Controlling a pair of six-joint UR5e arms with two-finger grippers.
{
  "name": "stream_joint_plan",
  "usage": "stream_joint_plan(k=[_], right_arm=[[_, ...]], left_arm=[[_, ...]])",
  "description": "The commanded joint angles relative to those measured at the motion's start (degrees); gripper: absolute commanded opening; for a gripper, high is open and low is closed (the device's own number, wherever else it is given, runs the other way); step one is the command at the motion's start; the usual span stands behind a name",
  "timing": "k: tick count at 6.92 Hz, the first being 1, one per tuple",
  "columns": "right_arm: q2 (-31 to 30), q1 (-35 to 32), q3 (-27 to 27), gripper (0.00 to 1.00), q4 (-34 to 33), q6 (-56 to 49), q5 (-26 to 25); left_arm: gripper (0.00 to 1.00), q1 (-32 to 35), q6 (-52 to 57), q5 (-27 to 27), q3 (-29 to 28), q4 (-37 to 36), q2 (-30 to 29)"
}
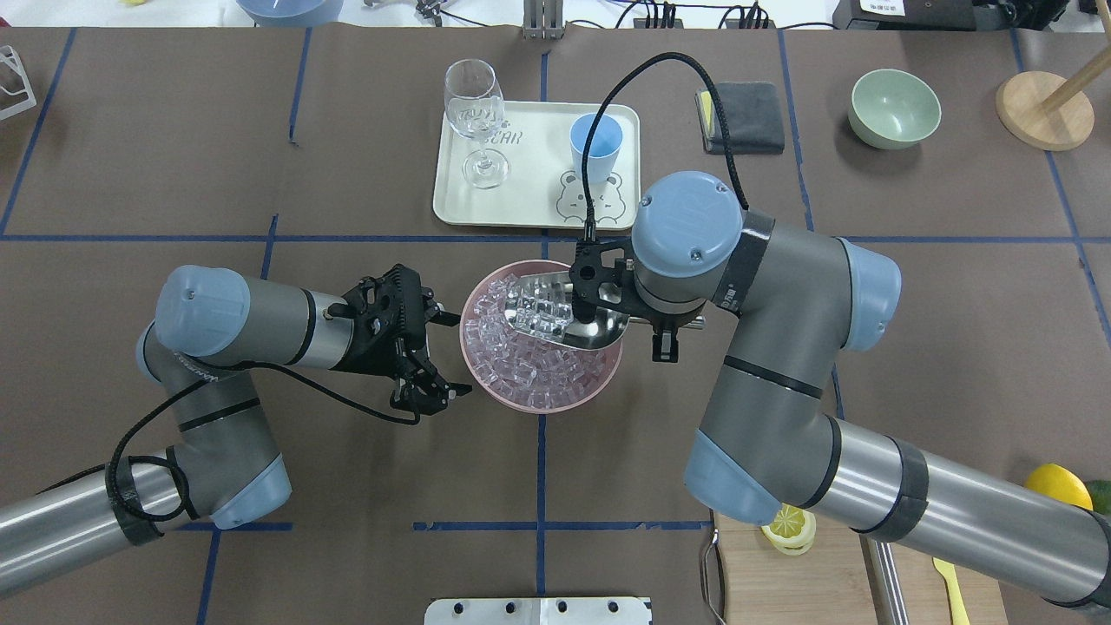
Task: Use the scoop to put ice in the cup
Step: 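Dig the scoop into the ice cubes with the right gripper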
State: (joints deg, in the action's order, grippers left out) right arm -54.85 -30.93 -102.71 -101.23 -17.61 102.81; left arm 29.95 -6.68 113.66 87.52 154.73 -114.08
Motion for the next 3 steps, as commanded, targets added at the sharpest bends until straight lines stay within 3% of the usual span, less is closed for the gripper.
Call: stream_joint_plan(k=[1, 3], right_arm=[[-0.7, -2.2, -1.3, 0.0, 1.1, 0.7, 3.3], [-0.6, -4.7, -1.7, 0.0, 1.0, 0.9, 6.3]], left_arm=[[1.0, 0.0, 0.0, 0.0, 0.0, -0.1, 0.0], [1.0, 0.0, 0.0, 0.0, 0.0, -0.2, 0.0]])
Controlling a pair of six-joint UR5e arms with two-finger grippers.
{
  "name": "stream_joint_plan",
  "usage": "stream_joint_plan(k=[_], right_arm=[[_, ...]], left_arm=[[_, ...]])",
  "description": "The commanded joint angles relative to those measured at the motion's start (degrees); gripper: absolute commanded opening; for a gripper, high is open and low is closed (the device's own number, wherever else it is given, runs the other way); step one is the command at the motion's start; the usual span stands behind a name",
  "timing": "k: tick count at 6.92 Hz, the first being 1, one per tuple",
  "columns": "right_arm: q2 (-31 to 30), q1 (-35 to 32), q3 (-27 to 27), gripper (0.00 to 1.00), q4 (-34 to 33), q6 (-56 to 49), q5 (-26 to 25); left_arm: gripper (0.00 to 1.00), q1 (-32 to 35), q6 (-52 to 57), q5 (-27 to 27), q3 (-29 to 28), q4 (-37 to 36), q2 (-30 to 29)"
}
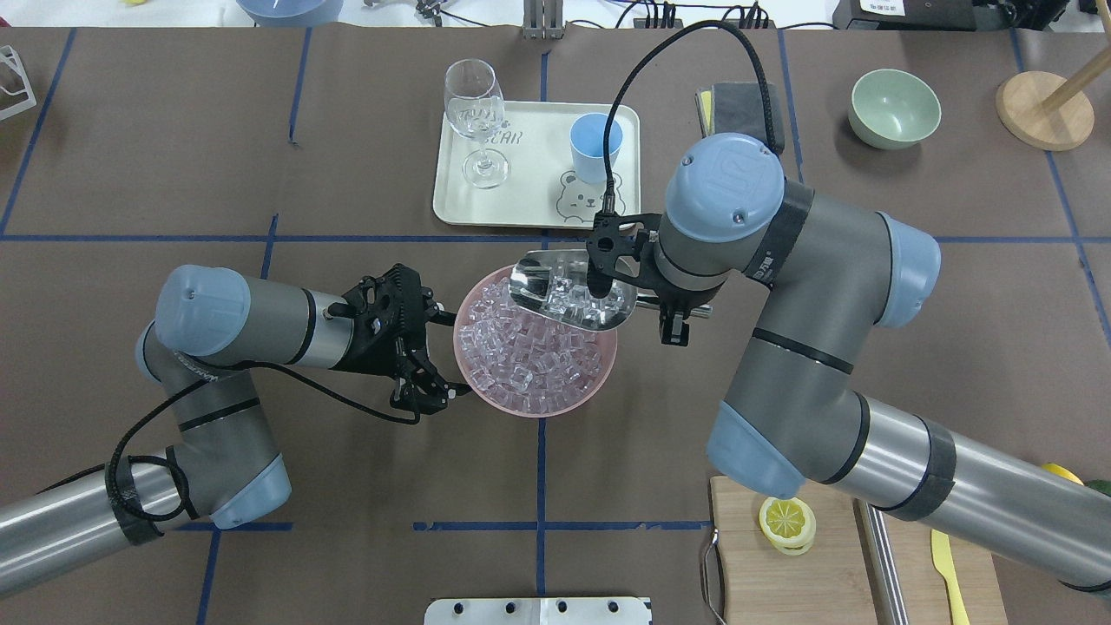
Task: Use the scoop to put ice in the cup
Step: 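Lift the ice-filled scoop toward the blue cup while the left gripper withdraws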
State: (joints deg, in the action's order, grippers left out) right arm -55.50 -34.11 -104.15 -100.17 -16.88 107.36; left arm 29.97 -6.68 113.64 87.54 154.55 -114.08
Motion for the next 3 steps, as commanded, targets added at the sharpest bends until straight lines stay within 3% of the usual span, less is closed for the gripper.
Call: stream_joint_plan(k=[1, 2, 3], right_arm=[[0.2, -2.5, -0.3, 0.0, -0.5, 1.8, 2.4], [0.3, -3.1, -1.2, 0.0, -1.2, 7.2, 2.4], [0.8, -4.5, -3.4, 0.0, -6.3, 9.8, 2.6]], left_arm=[[1.0, 0.0, 0.0, 0.0, 0.0, -0.3, 0.0], [1.0, 0.2, 0.0, 0.0, 0.0, -0.3, 0.1], [1.0, 1.8, 0.1, 0.6, 0.0, -0.3, 0.3]])
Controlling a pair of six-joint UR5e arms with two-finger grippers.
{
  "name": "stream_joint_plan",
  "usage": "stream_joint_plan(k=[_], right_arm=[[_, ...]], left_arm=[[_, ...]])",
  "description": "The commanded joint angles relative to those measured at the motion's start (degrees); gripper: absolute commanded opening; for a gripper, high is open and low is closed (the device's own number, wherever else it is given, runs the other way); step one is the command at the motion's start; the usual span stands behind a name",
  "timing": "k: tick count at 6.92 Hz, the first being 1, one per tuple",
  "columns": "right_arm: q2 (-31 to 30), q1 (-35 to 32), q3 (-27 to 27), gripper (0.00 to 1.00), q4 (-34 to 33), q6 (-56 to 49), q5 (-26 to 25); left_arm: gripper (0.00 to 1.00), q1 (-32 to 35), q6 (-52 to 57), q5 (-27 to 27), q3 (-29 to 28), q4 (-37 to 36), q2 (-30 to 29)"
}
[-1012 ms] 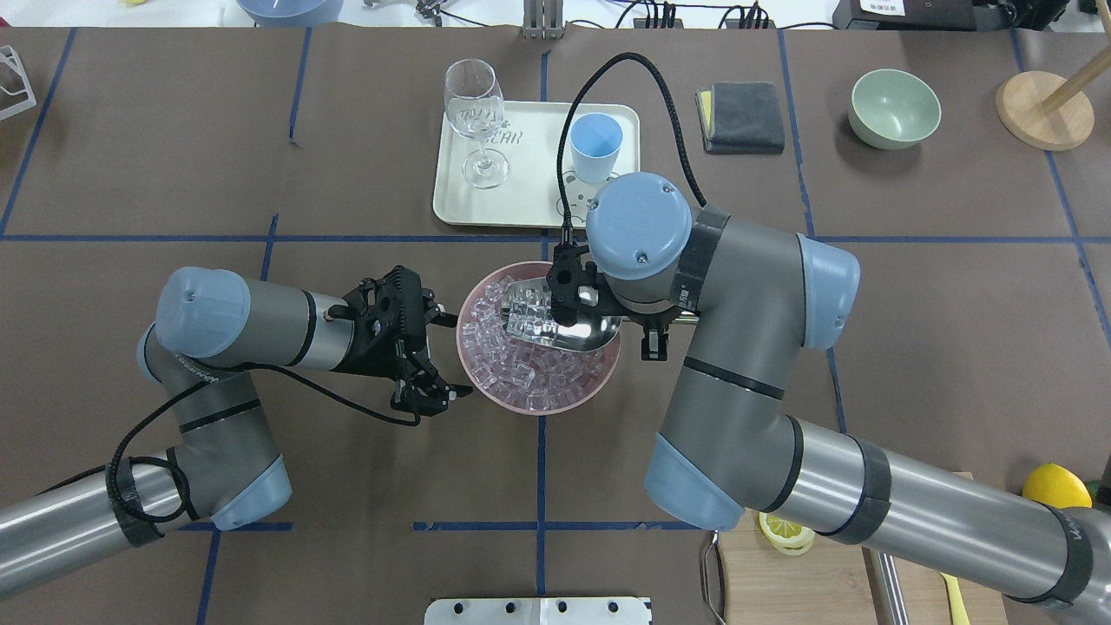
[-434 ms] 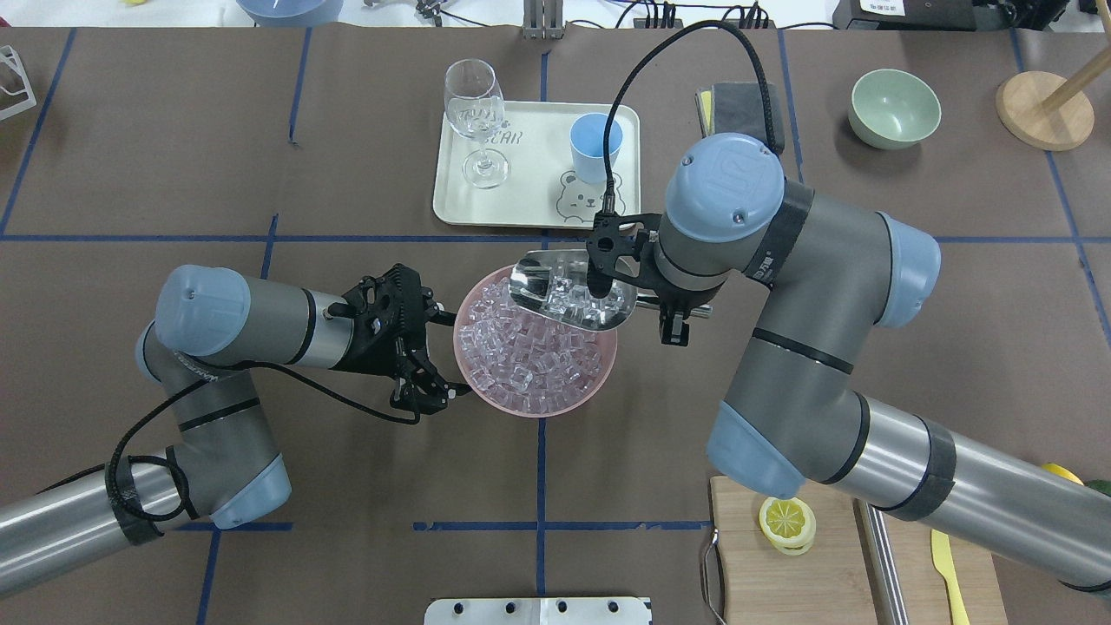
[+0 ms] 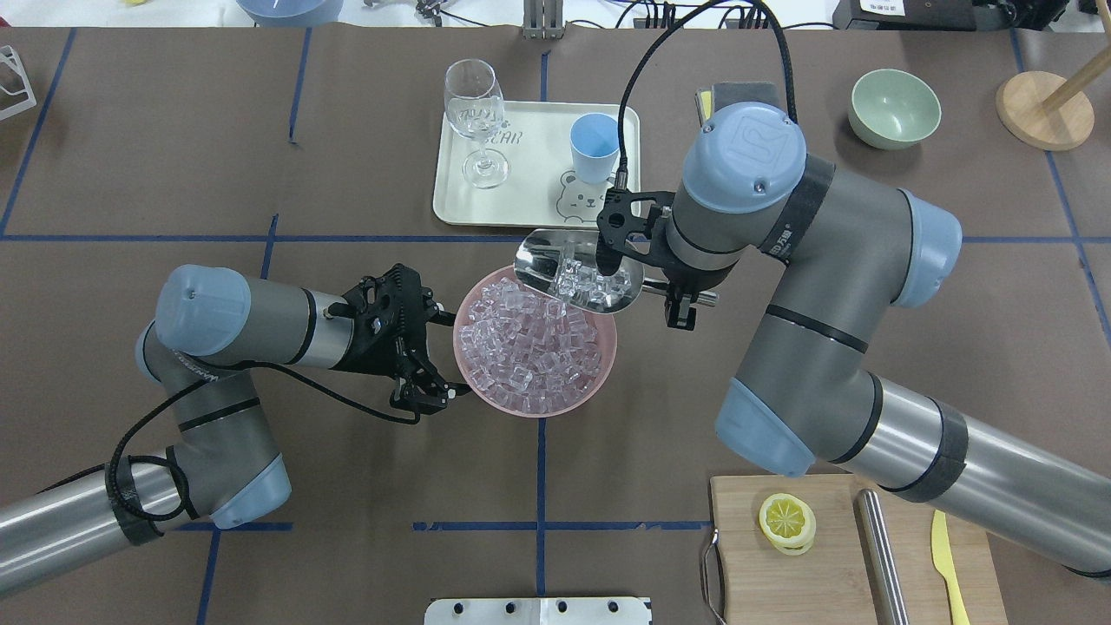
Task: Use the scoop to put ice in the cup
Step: 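Lift the ice-filled scoop toward the blue cup while the left gripper withdraws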
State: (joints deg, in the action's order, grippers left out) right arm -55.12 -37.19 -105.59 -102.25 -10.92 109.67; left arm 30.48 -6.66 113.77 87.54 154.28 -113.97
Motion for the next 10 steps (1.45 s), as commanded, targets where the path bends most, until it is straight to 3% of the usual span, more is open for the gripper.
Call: stream_joint_plan(k=[1, 3, 7, 10], right_arm=[[1.8, -3.7, -2.6, 0.0, -8.6, 5.3, 1.4], [1.8, -7.4, -2.3, 0.0, -13.6, 7.3, 5.8], [3.2, -8.7, -1.7, 0.0, -22.3, 13.8, 5.9], [11.1, -8.8, 7.2, 0.0, -19.5, 25.1, 6.6]], left_arm=[[1.0, 3.1, 0.2, 0.7, 0.3, 0.0, 1.1], [1.0, 6.0, 0.2, 2.2, 2.9, 0.0, 4.1], [0.99, 17.7, 0.2, 11.7, 8.3, -2.8, 11.3], [1.0, 31.6, -0.3, 12.6, 7.0, -3.3, 17.2]])
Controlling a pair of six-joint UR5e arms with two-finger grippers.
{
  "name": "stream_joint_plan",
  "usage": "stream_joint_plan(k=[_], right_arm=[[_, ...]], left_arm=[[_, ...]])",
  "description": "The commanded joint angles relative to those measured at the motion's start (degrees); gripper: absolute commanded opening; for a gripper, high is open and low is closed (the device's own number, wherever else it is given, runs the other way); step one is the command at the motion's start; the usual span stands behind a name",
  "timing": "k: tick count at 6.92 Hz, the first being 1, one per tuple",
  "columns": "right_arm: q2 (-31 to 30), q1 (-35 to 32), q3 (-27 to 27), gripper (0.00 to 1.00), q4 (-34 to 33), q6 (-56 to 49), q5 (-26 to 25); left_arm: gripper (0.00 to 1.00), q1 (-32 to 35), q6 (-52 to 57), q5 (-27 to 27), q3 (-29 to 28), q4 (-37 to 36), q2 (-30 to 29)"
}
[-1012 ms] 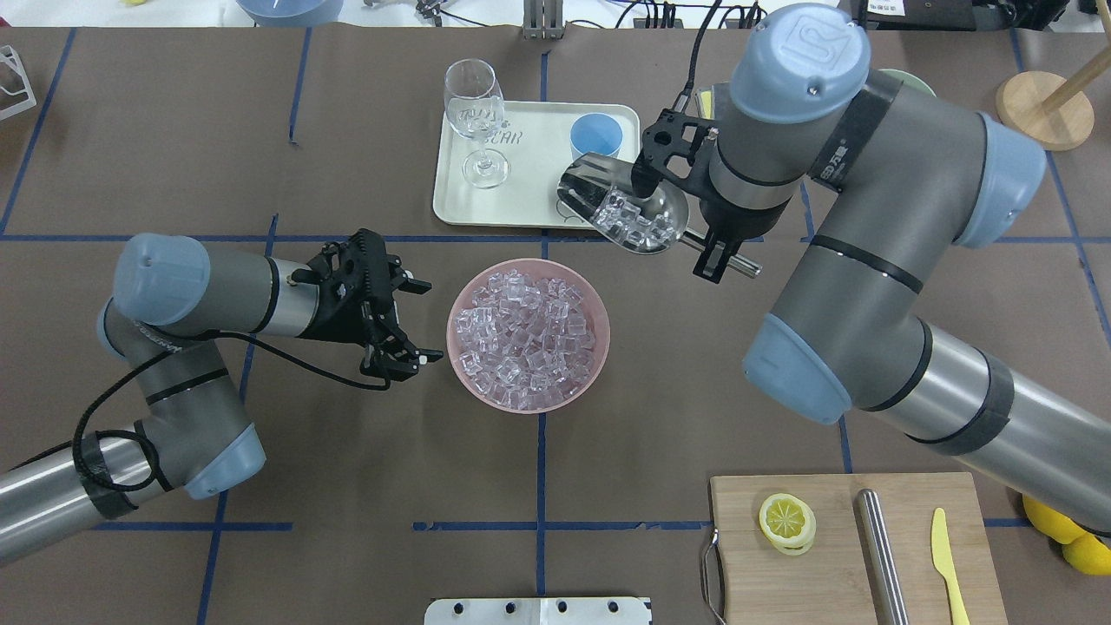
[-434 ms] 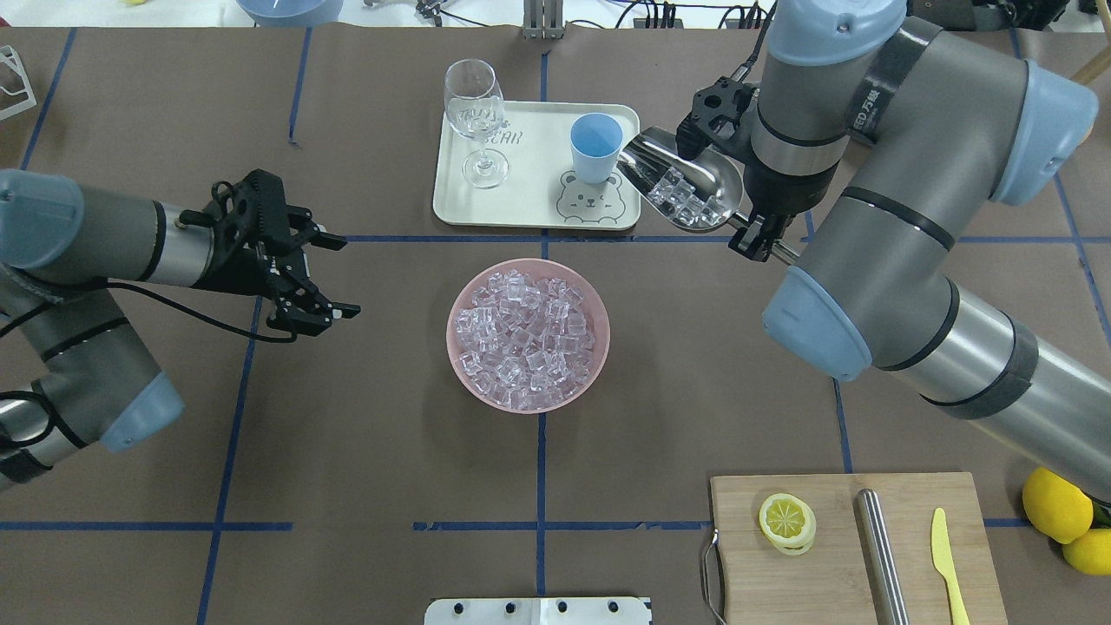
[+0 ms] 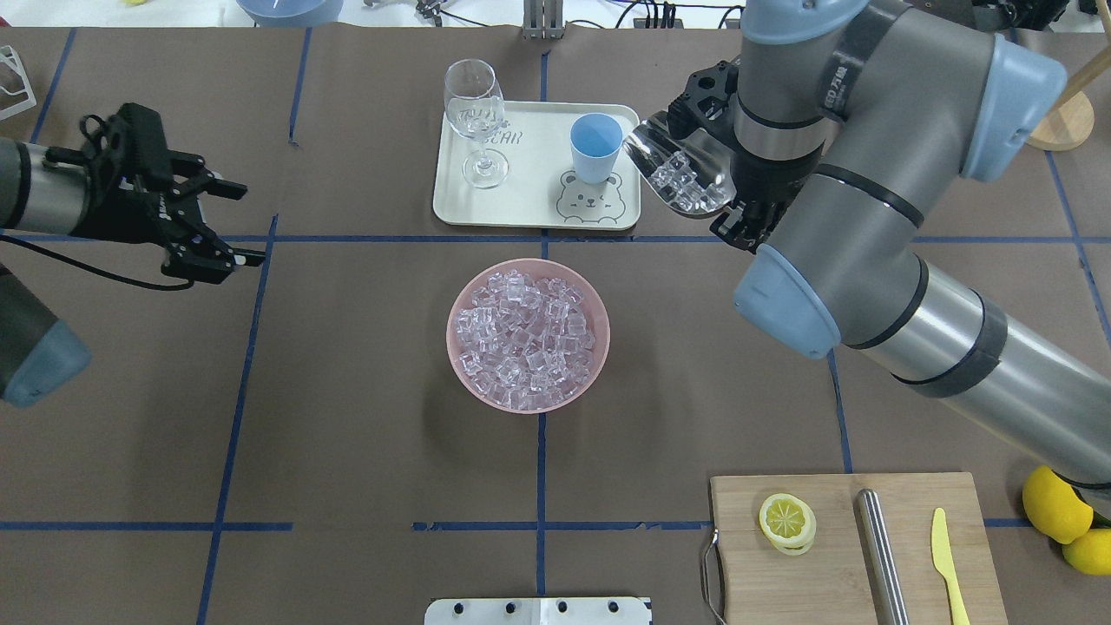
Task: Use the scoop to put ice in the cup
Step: 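Lift the ice-filled scoop toward the blue cup while the left gripper withdraws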
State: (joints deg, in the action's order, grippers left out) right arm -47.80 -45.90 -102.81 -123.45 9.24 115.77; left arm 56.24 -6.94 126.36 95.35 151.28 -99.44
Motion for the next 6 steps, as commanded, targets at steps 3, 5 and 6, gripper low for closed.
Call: stream_joint_plan(k=[3, 5, 6], right_arm=[[3.9, -2.6, 11.4, 0.0, 10.4, 15.0, 10.7], [7.8, -2.4, 20.8, 0.0, 10.8, 14.6, 14.6], [10.2, -1.8, 23.2, 0.0, 10.7, 14.5, 14.6]], left_arm=[[1.0, 12.7, 0.2, 0.3, -2.4, -0.3, 3.6], [1.0, 12.8, 0.2, 0.2, -3.1, -0.3, 4.9], [1.0, 12.8, 0.2, 0.2, -3.2, -0.2, 4.9]])
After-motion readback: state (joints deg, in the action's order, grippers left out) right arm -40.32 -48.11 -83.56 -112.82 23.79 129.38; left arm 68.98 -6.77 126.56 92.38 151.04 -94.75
